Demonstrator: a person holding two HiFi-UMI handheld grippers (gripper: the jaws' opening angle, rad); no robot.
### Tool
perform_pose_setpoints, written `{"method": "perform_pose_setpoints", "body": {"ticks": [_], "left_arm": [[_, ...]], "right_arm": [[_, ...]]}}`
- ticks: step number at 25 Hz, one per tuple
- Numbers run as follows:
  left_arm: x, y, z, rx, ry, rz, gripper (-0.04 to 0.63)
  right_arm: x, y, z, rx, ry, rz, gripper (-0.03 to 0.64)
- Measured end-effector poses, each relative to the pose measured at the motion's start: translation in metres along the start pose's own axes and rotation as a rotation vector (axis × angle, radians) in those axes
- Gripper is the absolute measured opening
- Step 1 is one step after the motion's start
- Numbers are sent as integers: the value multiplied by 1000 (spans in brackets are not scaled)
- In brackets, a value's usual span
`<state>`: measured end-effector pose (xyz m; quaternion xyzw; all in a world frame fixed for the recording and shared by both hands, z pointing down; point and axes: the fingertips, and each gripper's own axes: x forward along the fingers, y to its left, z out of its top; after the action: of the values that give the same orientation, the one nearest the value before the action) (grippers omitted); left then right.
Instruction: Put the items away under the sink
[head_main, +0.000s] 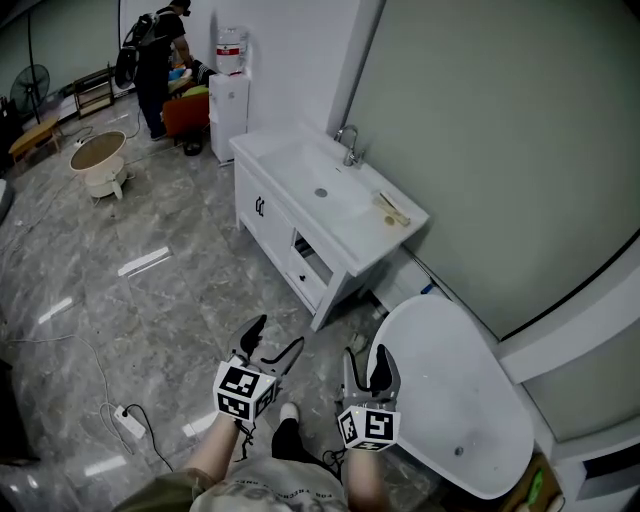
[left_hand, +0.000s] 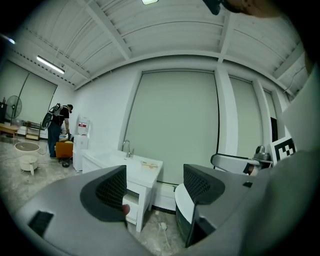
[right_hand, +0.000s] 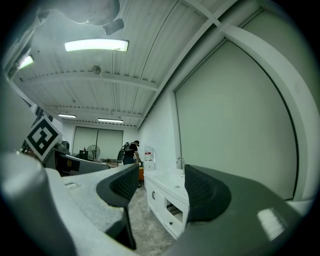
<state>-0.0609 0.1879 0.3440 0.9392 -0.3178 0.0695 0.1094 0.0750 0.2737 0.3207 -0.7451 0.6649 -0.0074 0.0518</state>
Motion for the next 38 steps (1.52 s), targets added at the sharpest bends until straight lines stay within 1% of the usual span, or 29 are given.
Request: {"method": "perform_pose_setpoints", "body": {"ticks": [6, 11, 14, 19, 25, 30, 35, 38], "left_arm": [[86, 11, 34, 21, -13, -4, 341], [147, 22, 57, 32, -18, 4, 341], [176, 30, 58, 22, 0, 0, 341], [216, 48, 53, 15, 46, -13, 341], [269, 82, 52, 2, 65, -63, 341], [325, 120, 58, 16, 92, -117, 341], [377, 146, 82, 29, 98, -213, 341], [401, 159, 91, 35, 105, -256, 341]], "right_arm": [[75, -53, 9, -14, -7, 7, 275], [130, -95, 15, -30, -11, 8, 275], [158, -112, 12, -31, 3, 2, 275], [194, -127, -1, -19, 28, -14, 275], [243, -140, -23, -15, 58, -65, 275], [300, -155, -38, -12, 68, -142, 275], [359, -168, -35, -23, 63, -226, 275], [385, -176, -29, -32, 58, -275, 275]]}}
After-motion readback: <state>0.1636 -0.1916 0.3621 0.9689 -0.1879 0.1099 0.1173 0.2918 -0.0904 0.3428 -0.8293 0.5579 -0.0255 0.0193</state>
